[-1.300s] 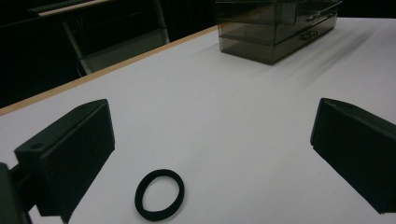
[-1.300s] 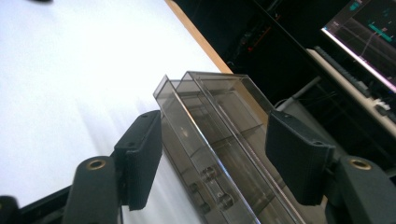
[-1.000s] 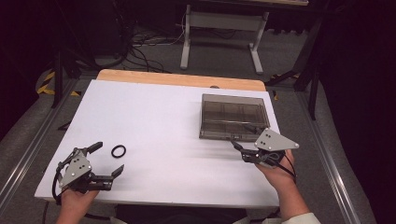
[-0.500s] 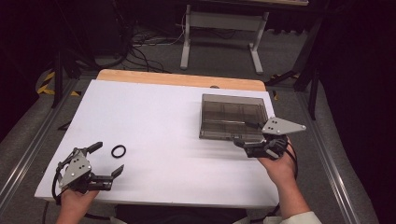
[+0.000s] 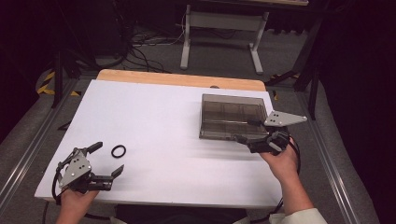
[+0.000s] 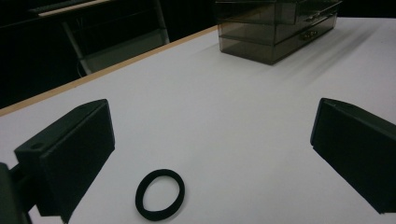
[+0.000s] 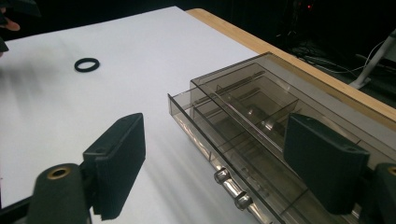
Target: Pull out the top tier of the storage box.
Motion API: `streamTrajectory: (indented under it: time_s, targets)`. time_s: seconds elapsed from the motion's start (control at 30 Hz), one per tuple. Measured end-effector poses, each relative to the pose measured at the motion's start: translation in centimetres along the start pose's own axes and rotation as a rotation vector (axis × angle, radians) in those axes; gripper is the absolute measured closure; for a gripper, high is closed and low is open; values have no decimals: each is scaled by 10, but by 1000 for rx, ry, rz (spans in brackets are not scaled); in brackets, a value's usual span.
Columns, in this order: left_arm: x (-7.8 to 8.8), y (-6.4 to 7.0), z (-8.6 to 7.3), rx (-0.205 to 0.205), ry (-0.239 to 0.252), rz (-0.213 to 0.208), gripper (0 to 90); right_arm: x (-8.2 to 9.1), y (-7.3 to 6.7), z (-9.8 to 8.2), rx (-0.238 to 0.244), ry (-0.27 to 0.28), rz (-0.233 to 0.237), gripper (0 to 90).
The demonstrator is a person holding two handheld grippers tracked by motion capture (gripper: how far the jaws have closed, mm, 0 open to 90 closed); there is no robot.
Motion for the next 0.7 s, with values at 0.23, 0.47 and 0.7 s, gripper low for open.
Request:
streamTrajectory:
  time_s: [0.23, 0.47, 0.7]
  targets:
    - [0, 0, 0, 1, -1, 0, 7, 0, 1, 8, 55, -64, 16, 279]
    - [0, 0, 0, 2, 0, 0, 7, -5, 6, 12, 95, -125, 27, 310]
    - [0, 0, 0, 2, -1, 0, 7, -9, 14, 16, 128, -168, 28, 310]
Point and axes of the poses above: each handheld gripper's, and its own axes: x roughly backward along the jaws, z roughly out of its top, y roughly to its right, the point moved 1 cm from there along -x, roughly forward along the jaws, and after that the axes turned 4 degrees about z, right-handed, at the moved point
